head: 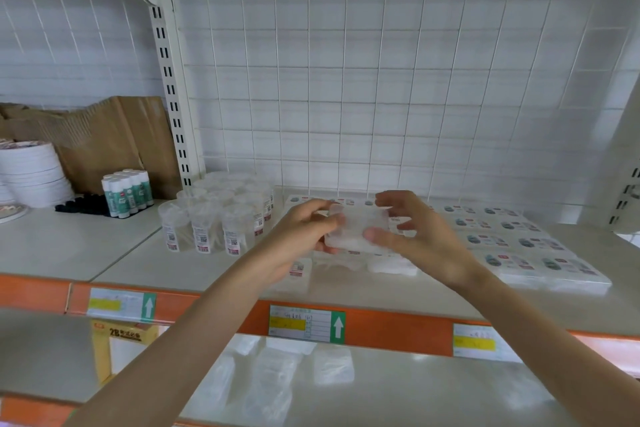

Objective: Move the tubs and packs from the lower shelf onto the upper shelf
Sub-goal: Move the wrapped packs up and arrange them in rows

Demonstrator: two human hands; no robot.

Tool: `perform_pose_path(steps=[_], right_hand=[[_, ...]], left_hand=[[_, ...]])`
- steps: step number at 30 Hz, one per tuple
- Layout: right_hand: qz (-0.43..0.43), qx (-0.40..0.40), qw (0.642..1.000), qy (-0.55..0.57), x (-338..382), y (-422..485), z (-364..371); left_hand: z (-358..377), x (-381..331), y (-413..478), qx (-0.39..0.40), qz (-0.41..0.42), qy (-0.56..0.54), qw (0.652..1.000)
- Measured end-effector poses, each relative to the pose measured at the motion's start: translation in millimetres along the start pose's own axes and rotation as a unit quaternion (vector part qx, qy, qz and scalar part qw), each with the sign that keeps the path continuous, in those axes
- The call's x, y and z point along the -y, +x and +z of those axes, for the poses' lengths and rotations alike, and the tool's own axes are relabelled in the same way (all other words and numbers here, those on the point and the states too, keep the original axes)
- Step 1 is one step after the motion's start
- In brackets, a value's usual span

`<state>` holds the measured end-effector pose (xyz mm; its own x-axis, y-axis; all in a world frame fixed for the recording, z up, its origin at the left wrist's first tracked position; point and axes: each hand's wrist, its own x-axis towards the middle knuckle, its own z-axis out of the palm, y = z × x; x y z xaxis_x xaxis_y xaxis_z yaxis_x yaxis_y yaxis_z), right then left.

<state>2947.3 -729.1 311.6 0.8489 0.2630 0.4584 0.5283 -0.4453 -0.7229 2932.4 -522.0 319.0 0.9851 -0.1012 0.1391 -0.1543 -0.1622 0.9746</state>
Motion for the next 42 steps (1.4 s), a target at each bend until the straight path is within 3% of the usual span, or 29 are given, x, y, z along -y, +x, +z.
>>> perform_pose_path(steps=[3, 5, 10, 14, 18, 23, 26, 31, 34, 36, 42], right_hand=[[0.109, -0.006, 0.985, 0.133, 2, 5, 2], [0.134, 0.024, 0.977, 0.164, 3, 7, 3], [0.119, 0.036, 0.973, 0.193, 4, 7, 6], [0.080, 0.031, 0.977, 0.194, 6, 5, 6], [0.022, 0.017, 0.978, 0.208, 8, 0, 4], [-0.024, 0.025, 0.989, 0.143, 3, -2, 8], [-0.030, 0.026, 0.992, 0.117, -3, -3, 10], [0.034, 0.089, 0.974, 0.203, -4, -2, 5], [0.083, 0.074, 0.965, 0.236, 2, 5, 2], [0.110, 0.067, 0.972, 0.198, 11, 10, 2], [0.138, 0.137, 0.968, 0.159, 20, 16, 11]], left_hand=[[-4, 2, -1, -0.024, 0.022, -0.018, 0.999], [-6, 3, -2, -0.034, 0.034, -0.024, 0.999], [-6, 3, -4, -0.038, 0.036, 0.004, 0.999], [-14, 4, -2, -0.033, -0.035, 0.099, 0.994], [-19, -4, 0, -0.052, -0.073, 0.056, 0.994], [-24, -4, -2, 0.006, -0.126, 0.009, 0.992], [-22, 0, -2, 0.000, -0.104, -0.015, 0.994], [-22, 2, -6, 0.010, -0.043, -0.066, 0.997], [-23, 2, -8, 0.015, 0.011, -0.012, 1.000], [-22, 2, -9, 0.031, 0.031, 0.036, 0.998], [-12, -3, -10, 0.031, 0.045, 0.083, 0.995]])
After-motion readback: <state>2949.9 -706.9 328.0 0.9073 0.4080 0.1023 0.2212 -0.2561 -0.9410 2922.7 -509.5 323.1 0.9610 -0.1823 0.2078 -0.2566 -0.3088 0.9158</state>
